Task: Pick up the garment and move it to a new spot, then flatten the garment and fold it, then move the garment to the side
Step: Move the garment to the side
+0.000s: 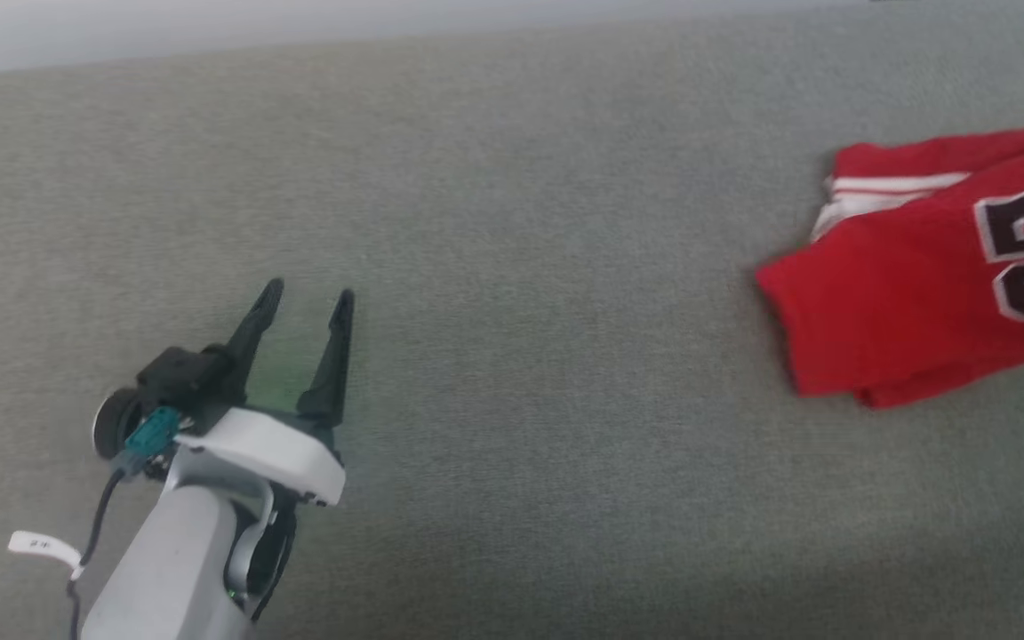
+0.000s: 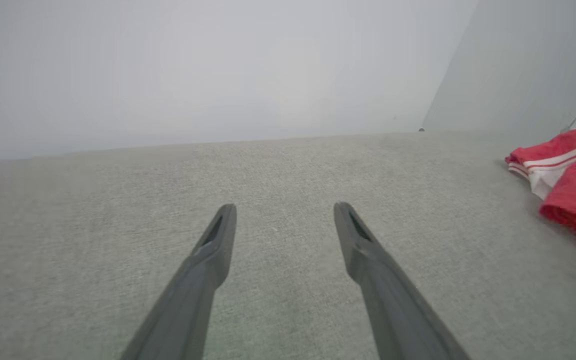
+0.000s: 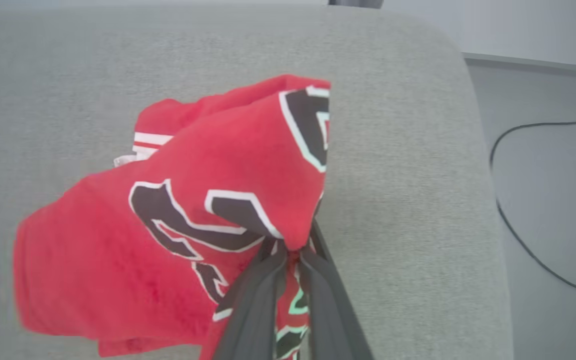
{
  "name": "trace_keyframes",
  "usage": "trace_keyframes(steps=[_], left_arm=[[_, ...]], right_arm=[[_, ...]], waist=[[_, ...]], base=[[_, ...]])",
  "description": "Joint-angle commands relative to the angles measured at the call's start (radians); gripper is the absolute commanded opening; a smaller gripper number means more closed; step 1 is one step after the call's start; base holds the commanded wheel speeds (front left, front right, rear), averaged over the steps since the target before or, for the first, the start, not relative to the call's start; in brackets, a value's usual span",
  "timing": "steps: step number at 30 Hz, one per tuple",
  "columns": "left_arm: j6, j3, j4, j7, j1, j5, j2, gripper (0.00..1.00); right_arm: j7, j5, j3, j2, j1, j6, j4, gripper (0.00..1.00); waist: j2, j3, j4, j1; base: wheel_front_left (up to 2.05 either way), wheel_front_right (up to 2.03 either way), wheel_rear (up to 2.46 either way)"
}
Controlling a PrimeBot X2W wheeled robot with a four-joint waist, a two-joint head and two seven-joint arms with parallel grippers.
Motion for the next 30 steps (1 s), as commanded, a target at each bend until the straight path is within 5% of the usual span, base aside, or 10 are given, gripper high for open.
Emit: trace_keyframes(steps=[1,19,30], left_arm=[[-0.005,-0.006,0.004,-0.004,-0.03,0.013,-0.005,1.0],[-0.05,-0.062,0.051,-0.004,-0.216,0.077,-0.035,1.0],[-0.071,-0.086,0.077,-0.004,-0.278,0.094,-0.059,1.0]], right_arm=[[-0.021,-0.007,0.0,-0.008,-0.032,-0.001,0.018,0.0],[-0.33,-0.148,0.097,-0.113,-0.239,-0.001,0.257,0.0],[-0.471,-0.181,0.197,-0.074,-0.292,-0.001,0.421,0.0]], waist=[[0.0,0.027,-0.026,0.0],[0.0,0.183,-0.077,0.0],[0.0,0.244,-0.062,0.0]], base=[[0.0,0.0,0.0],[0.0,0.0,0.0],[0.0,0.0,0.0]])
